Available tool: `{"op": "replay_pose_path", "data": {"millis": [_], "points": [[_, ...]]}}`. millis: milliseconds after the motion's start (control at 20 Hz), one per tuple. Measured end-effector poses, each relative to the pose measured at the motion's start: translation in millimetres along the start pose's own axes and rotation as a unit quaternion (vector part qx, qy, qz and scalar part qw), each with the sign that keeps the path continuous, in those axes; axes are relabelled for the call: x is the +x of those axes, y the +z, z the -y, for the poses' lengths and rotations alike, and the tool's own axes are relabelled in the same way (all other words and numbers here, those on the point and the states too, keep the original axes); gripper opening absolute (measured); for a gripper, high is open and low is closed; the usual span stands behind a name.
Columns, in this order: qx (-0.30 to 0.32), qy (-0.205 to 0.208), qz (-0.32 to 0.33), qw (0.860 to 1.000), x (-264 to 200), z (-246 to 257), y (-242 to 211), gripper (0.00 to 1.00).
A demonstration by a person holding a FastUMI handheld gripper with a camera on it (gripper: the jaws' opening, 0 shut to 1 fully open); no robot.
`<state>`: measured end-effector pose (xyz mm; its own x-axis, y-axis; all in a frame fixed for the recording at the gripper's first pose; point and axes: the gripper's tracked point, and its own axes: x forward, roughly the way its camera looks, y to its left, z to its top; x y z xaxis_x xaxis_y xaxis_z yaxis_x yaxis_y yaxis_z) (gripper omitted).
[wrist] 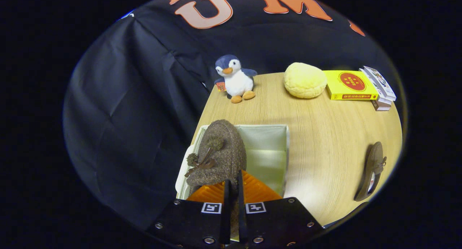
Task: Open the storage box then place both shoes into the box .Put the left shoe in first, then the right shoe, with the right side of both shoes facing outward in a uniform manner.
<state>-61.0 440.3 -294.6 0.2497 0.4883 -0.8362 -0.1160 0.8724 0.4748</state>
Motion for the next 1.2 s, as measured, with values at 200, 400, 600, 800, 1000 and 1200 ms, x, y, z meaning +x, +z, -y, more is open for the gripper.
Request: {"op": "replay_pose_path", "data": {"millis": [200,400,600,800,1000,1200], "points": [[0.004,-0.017,-0.035,0.999,22,-6,-21,0.1],[-0.001,-0.028,-0.067,0.997,41,-13,-43,0.1],[-0.008,-0.027,-0.085,0.996,51,-19,-57,0.1],[-0.009,-0.004,-0.099,0.995,51,-27,-65,0.1],[-0.019,0.064,-0.084,0.994,33,-48,-55,0.33],[-0.042,0.092,-0.057,0.993,4,-39,-45,0.57]]}}
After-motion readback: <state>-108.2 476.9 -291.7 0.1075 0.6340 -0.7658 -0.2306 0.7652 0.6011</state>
